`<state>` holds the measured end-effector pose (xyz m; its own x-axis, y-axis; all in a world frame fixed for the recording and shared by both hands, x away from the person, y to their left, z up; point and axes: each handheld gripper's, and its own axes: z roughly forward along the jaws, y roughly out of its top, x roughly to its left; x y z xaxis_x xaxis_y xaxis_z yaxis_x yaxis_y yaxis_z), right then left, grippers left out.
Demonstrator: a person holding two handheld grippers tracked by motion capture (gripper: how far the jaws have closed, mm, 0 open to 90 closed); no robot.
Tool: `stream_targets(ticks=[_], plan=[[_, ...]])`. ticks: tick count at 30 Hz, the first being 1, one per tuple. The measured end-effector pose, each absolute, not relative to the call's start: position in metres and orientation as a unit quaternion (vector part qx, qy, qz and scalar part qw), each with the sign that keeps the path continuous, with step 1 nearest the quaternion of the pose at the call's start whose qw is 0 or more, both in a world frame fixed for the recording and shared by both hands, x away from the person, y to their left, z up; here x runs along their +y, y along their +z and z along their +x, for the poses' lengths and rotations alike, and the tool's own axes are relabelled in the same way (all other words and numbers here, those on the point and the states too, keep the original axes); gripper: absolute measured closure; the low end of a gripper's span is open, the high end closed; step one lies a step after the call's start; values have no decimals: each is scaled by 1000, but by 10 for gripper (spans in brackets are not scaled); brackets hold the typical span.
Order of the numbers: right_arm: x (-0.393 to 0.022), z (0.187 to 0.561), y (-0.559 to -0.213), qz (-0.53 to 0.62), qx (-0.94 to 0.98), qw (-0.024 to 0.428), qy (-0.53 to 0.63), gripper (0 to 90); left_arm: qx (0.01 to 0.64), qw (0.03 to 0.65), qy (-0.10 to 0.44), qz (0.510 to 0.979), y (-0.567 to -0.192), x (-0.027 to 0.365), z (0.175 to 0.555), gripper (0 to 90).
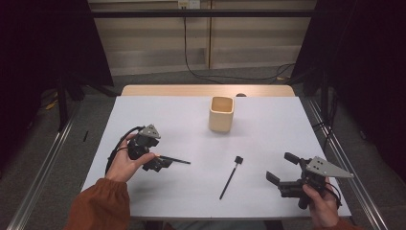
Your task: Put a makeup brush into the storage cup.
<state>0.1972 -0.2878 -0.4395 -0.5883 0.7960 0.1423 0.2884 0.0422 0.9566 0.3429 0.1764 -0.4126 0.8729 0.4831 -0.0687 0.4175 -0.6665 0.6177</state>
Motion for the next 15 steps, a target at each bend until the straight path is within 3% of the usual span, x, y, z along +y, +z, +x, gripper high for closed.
stream_targets(ticks=[15], plan=[[-287,197,-440,394,689,219,568,0,161,241,13,957,-412,173,359,71]])
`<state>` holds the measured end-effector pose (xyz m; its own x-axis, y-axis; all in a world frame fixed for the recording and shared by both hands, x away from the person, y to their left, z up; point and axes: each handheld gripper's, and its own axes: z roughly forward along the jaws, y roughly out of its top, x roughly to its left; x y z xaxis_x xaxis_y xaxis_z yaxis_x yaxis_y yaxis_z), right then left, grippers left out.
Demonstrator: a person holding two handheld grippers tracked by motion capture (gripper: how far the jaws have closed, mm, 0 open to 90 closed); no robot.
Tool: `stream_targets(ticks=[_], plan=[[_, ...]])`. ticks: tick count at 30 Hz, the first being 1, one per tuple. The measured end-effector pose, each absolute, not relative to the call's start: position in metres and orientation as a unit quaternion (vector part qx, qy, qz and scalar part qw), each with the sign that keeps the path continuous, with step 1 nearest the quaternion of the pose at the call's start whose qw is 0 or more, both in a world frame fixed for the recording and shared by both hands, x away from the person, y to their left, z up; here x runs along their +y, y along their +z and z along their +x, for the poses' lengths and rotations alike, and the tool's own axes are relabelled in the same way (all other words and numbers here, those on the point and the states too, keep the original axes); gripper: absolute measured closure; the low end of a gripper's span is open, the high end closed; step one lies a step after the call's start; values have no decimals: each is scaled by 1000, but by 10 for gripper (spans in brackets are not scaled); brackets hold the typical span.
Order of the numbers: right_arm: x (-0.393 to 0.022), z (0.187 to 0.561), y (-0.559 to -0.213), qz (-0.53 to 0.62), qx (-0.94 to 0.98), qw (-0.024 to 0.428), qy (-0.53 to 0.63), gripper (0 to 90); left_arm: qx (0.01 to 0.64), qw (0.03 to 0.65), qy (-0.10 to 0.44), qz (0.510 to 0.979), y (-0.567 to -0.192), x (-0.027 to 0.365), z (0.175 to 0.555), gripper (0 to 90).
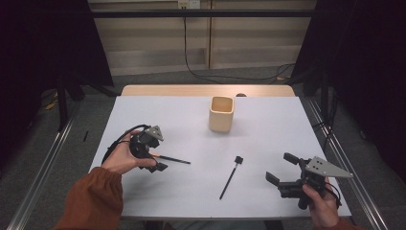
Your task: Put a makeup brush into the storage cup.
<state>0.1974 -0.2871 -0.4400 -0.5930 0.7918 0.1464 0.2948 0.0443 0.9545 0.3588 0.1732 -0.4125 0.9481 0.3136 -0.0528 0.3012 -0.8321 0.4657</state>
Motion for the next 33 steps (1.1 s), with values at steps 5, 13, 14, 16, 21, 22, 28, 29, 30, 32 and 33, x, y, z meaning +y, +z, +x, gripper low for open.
stream_targets(ticks=[5,13,14,16,21,22,28,29,30,32,33], plan=[[-286,197,-440,393,691,219,567,0,153,222,5,963,-420,174,364,85],[-286,197,-440,391,691,220,567,0,141,202,8,969,-426,181,371,139],[-286,197,-440,391,691,219,567,0,140,203,4,969,-427,182,372,166],[-285,198,-440,390,692,219,567,0,139,198,3,970,-428,180,375,289],[-285,198,-440,389,693,219,566,0,139,183,8,973,-430,176,386,437],[-285,198,-440,389,693,219,566,0,141,181,6,973,-431,176,388,437],[-286,197,-440,388,693,218,567,0,131,163,2,978,-432,173,393,558],[-286,197,-440,388,693,218,567,0,131,163,2,978,-432,173,393,568],[-286,197,-440,388,694,217,567,0,127,160,5,979,-432,173,393,568],[-285,197,-440,387,694,218,567,0,126,155,7,980,-433,172,394,596],[-285,197,-440,387,694,218,567,0,126,154,7,980,-433,171,394,596]])
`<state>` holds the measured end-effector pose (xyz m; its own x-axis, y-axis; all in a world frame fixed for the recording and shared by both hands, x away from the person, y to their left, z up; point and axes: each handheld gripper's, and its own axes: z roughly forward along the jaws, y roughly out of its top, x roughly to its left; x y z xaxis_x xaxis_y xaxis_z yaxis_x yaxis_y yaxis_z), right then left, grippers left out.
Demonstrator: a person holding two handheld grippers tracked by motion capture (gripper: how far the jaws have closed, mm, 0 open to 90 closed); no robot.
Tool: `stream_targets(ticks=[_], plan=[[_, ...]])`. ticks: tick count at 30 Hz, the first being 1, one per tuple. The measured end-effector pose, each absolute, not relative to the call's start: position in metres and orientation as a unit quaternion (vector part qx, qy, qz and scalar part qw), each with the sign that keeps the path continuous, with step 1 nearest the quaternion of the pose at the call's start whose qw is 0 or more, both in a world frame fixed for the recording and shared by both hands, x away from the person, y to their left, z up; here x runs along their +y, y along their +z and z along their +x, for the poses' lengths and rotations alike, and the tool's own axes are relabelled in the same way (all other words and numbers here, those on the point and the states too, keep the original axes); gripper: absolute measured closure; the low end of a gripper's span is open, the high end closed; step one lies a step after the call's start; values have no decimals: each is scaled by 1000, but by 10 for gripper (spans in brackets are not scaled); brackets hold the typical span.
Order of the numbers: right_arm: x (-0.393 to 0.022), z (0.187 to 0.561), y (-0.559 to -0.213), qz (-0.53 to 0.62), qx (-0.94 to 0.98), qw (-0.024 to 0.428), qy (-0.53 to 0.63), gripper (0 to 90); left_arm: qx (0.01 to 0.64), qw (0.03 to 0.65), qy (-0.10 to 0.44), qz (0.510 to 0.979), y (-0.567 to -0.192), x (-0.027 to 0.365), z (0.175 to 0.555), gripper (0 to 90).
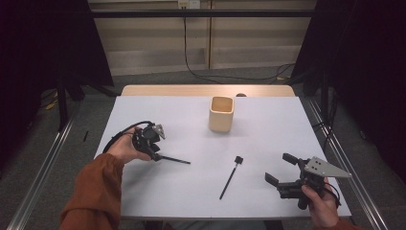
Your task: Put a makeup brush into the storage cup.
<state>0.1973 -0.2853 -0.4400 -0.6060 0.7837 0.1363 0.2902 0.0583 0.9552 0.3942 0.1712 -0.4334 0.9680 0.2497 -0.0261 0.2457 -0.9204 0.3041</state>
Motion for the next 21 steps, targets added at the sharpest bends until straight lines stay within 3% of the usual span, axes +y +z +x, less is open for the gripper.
stream_targets(ticks=[21], plan=[[-284,197,-440,384,697,216,566,1,102,116,-15,988,-447,163,400,659]])
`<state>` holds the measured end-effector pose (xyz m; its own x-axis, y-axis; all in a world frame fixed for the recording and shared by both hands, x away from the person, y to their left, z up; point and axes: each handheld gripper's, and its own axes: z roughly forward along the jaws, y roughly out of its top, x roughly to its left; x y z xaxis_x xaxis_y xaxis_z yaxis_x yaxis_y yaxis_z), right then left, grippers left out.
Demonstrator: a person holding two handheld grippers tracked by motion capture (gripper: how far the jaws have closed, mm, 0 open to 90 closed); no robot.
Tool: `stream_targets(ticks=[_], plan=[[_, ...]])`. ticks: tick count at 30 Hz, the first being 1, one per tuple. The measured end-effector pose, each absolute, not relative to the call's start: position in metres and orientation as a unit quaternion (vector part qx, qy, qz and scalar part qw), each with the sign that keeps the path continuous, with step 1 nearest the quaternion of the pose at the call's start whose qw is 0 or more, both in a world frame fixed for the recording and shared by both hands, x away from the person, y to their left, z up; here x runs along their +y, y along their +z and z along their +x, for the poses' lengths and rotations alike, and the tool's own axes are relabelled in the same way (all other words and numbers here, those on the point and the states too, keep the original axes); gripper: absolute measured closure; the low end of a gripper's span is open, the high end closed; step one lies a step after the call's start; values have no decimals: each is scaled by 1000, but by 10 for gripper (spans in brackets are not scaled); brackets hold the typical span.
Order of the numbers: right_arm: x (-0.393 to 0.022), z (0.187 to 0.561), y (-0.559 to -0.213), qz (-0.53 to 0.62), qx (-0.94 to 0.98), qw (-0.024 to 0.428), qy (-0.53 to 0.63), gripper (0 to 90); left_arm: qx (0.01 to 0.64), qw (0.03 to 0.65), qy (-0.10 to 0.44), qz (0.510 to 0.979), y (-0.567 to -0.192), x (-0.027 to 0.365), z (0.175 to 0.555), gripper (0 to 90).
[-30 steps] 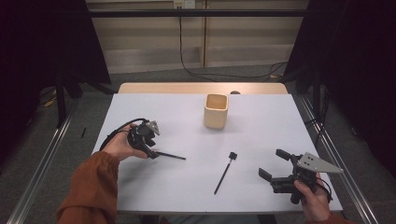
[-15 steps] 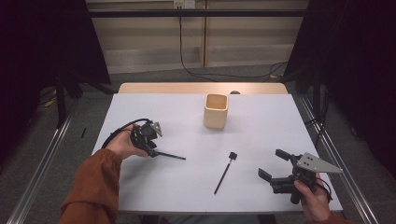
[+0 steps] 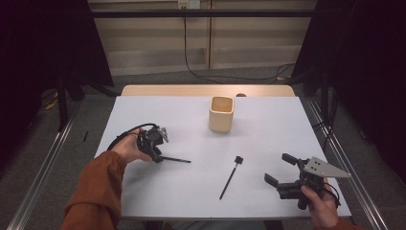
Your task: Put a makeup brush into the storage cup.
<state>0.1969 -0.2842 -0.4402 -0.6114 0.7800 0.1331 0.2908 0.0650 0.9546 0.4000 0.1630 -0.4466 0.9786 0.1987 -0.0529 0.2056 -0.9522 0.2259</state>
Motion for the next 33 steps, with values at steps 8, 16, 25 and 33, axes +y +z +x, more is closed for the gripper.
stream_targets(ticks=[8,16,25,33], plan=[[-285,197,-440,384,697,215,567,1,101,98,-23,990,-446,157,401,791],[-284,197,-441,384,698,215,565,1,112,105,-36,987,-445,159,403,839],[-284,197,-441,385,697,215,565,1,145,122,-49,981,-443,163,407,839],[-284,197,-441,387,699,215,561,1,163,162,-55,972,-437,164,404,839]])
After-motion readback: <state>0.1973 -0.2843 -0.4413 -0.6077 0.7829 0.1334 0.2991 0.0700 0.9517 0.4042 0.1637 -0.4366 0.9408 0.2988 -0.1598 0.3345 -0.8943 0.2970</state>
